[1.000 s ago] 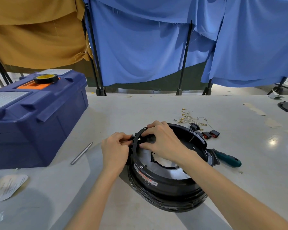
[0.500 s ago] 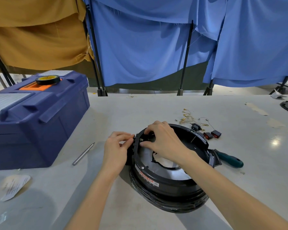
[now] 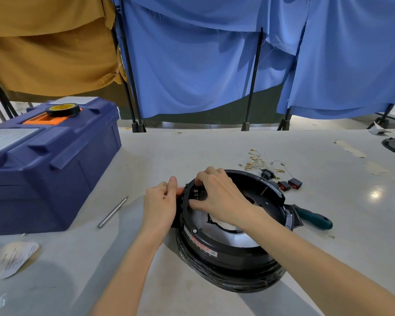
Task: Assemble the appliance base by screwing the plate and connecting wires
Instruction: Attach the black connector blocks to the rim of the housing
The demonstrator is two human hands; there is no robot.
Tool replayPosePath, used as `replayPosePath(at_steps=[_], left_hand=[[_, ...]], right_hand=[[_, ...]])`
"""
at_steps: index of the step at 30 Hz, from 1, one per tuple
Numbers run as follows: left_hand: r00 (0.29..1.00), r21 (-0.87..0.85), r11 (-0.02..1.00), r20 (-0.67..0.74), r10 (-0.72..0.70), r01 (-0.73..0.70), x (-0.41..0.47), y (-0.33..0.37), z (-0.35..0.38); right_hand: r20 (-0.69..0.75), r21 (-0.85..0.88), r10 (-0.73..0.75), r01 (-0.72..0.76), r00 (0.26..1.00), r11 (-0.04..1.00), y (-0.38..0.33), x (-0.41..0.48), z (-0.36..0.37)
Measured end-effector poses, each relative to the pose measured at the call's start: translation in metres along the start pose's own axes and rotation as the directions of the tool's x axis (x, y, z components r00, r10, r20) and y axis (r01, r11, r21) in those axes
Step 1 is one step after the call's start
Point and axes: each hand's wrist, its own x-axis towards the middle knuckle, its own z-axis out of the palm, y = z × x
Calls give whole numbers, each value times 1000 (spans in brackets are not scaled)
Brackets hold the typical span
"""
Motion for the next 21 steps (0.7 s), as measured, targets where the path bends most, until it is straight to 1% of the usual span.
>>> replayPosePath(at_steps=[9, 12, 14, 16, 18, 19, 21], left_hand=[[1000, -54, 998, 14, -28, 28, 1, 0, -3], [999, 97, 995, 8, 38, -39, 0, 4, 1], [995, 184, 978, 33, 98, -102, 0, 11, 6], [986, 198, 971, 128, 109, -134, 3, 18, 12], [966, 214, 965, 238, 98, -151, 8, 21, 16], [958, 228, 960, 268, 99, -163, 10, 21, 18], [955, 247, 951, 275, 113, -184, 12, 20, 22]], right_hand=[[-1, 39, 6, -6, 1000, 999, 5, 2, 0], [15, 123, -6, 4, 1000, 992, 14, 1, -5], [-25, 212, 11, -6, 1000, 977, 21, 1, -13], [-79, 259, 66, -43, 995, 965, 31, 1, -21], [-145, 286, 153, -107, 977, 952, 49, 2, -32], [-179, 303, 214, -153, 960, 941, 61, 1, -38], [-235, 336, 340, -252, 910, 907, 90, -1, -49]])
